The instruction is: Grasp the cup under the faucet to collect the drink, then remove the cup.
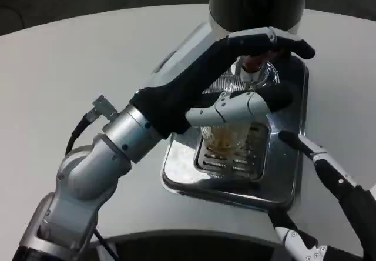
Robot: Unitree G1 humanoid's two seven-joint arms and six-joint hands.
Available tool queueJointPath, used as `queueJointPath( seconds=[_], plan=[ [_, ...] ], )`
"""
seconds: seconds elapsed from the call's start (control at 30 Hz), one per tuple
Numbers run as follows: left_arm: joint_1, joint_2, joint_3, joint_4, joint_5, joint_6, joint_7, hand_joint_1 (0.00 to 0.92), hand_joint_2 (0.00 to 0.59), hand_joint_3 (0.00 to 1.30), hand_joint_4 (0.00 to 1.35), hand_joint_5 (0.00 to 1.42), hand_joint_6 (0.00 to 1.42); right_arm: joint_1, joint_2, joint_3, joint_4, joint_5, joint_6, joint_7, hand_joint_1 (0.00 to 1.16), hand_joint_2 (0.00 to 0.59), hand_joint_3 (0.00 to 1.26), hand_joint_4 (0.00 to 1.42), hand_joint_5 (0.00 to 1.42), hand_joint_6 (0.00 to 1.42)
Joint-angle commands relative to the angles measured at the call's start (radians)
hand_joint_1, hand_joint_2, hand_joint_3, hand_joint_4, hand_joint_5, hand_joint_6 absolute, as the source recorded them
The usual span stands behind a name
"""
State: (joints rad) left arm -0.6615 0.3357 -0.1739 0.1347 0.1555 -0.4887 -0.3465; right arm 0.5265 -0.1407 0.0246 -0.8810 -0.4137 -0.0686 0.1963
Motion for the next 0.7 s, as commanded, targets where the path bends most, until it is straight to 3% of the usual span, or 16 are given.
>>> queueJointPath(
  seconds=[0.03, 0.1, 0.27, 0.7],
  plan=[
    [0.03, 0.02, -0.022, 0.025, 0.03, 0.001, -0.031, 0.001, 0.081, 0.44, 0.3, 0.34, 0.17, -0.025, 0.029, 0.02, 0.026, -0.001, 0.04, -0.025, 0.95, 0.306, 0.12, 0.08, 0.05, 0.04],
    [0.03, 0.02, -0.02, 0.026, 0.029, 0.001, -0.031, 0.0, 0.067, 0.44, 0.3, 0.34, 0.17, -0.039, 0.036, 0.023, 0.038, 0.001, 0.051, -0.034, 0.94, 0.261, 0.09, 0.07, 0.05, 0.05],
    [0.027, 0.021, -0.018, 0.031, 0.031, -0.004, -0.028, 0.0, 0.054, 0.44, 0.3, 0.34, 0.16, -0.086, 0.047, 0.026, 0.085, 0.012, 0.066, -0.055, 0.92, 0.215, 0.07, 0.06, 0.03, 0.05],
    [0.025, 0.023, -0.018, 0.023, 0.047, -0.004, -0.021, 0.0, 0.038, 0.41, 0.3, 0.33, 0.16, -0.191, 0.064, 0.042, 0.229, 0.055, 0.029, -0.119, 0.87, 0.17, 0.0, 0.02, 0.01, 0.06]
  ],
)
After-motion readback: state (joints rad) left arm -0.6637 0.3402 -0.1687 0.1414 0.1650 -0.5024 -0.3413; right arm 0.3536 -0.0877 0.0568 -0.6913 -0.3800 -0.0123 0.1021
